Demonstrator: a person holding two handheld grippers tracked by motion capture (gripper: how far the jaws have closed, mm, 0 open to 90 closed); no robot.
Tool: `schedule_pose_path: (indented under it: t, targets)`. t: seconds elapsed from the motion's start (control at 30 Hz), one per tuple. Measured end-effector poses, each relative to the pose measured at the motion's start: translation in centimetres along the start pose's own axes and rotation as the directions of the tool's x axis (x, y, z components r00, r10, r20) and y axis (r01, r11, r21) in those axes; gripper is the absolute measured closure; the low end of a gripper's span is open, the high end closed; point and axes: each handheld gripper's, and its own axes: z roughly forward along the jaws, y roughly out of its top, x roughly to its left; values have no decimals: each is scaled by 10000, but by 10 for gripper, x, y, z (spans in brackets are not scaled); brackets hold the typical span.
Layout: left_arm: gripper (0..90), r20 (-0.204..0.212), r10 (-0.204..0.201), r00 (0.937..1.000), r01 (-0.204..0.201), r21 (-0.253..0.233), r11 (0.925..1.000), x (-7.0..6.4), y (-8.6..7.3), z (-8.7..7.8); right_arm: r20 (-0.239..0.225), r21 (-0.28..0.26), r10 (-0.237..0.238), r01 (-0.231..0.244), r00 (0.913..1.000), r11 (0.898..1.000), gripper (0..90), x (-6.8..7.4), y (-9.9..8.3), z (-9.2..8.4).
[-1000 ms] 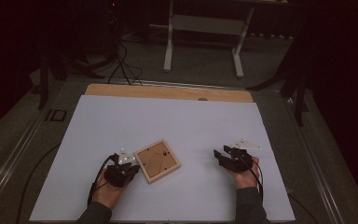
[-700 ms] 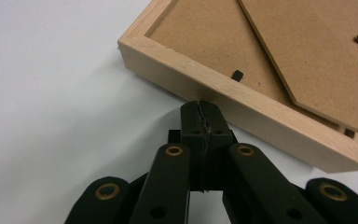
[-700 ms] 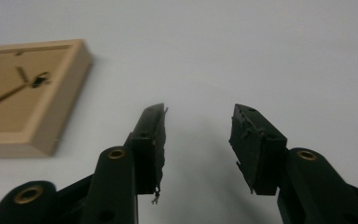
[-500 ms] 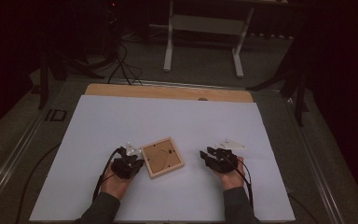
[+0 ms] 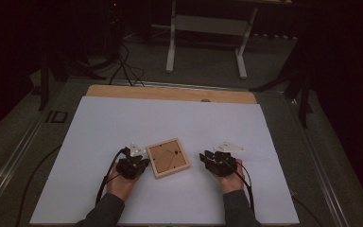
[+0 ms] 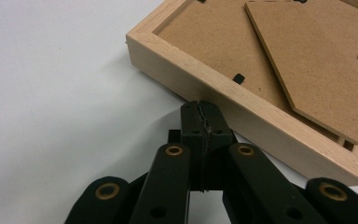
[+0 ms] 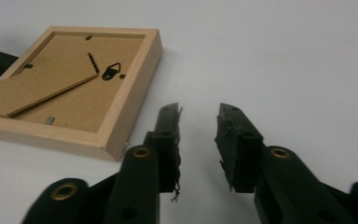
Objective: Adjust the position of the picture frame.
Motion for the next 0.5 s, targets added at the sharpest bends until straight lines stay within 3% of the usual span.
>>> schedule_pose_path:
  t: [0.23,0.5]
  targets:
    - [895,-9,173,9999,-173,-176,9997,1,0,0,-263,150,-398,402,9989,9991,806,8,0,3]
    - [895,237,24,9997,-16,-341,9994,3,-1,2,-249,291,-648,655,9976,9974,826,19,-2,11]
